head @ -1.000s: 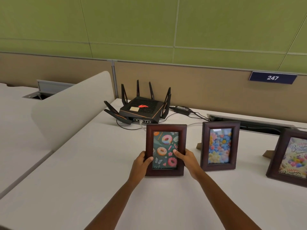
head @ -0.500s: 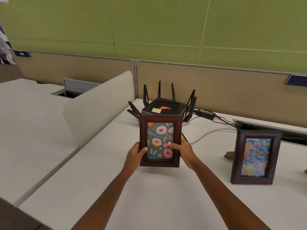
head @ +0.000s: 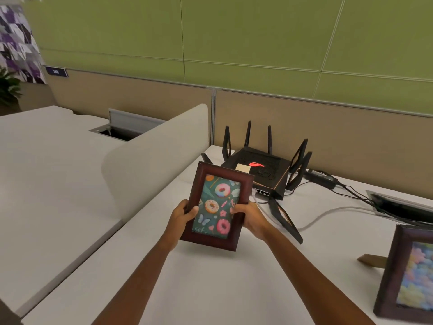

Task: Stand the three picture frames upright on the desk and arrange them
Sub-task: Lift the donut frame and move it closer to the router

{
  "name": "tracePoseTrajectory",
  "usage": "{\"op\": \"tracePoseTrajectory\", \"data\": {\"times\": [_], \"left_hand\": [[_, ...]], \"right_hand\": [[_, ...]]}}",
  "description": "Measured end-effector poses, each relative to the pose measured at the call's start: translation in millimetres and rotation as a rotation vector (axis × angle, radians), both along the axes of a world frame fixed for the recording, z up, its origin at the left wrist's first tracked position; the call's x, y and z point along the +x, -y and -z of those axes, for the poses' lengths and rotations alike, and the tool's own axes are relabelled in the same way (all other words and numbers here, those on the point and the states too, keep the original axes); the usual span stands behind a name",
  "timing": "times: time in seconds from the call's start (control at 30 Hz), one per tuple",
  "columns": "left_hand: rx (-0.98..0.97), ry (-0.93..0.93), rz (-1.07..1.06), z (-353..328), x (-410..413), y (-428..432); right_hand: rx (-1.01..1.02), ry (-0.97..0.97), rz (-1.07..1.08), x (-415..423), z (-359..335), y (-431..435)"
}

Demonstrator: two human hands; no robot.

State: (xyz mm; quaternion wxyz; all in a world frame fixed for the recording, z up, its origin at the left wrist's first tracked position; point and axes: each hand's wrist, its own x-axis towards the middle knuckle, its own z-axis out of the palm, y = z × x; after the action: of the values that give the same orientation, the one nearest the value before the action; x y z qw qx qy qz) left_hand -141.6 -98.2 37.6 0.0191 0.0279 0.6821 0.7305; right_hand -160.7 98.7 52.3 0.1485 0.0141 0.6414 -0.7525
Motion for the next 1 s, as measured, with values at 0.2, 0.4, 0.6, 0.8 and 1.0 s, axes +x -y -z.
{"op": "tracePoseTrajectory", "data": {"times": [0.2, 0.4, 0.6, 0.8, 1.0], "left_hand": [[0.007, -0.016, -0.057, 8.3, -35.0, 8.9], [-0.099, -0.069, -0.15, 24.2, -56.7, 12.4], [-0.073, -0.06, -0.21, 29.9, -64.9, 14.6], [-0.112, -0.037, -0.245, 33.6, -68.0, 15.6], [-0.134, 0.009, -0.306, 38.6, -68.5, 12.0]], "right_hand": [[0.104, -0.05, -0.017, -38.0, -2.0, 8.4], [0.215, -0.123, -0.026, -63.1, -2.6, 15.5], [0.249, -0.105, -0.045, -81.8, -3.9, 25.1], [0.248, -0.047, -0.048, -91.6, -1.9, 29.7], [0.24, 0.029, -0.03, -92.3, 1.7, 31.1]]}}
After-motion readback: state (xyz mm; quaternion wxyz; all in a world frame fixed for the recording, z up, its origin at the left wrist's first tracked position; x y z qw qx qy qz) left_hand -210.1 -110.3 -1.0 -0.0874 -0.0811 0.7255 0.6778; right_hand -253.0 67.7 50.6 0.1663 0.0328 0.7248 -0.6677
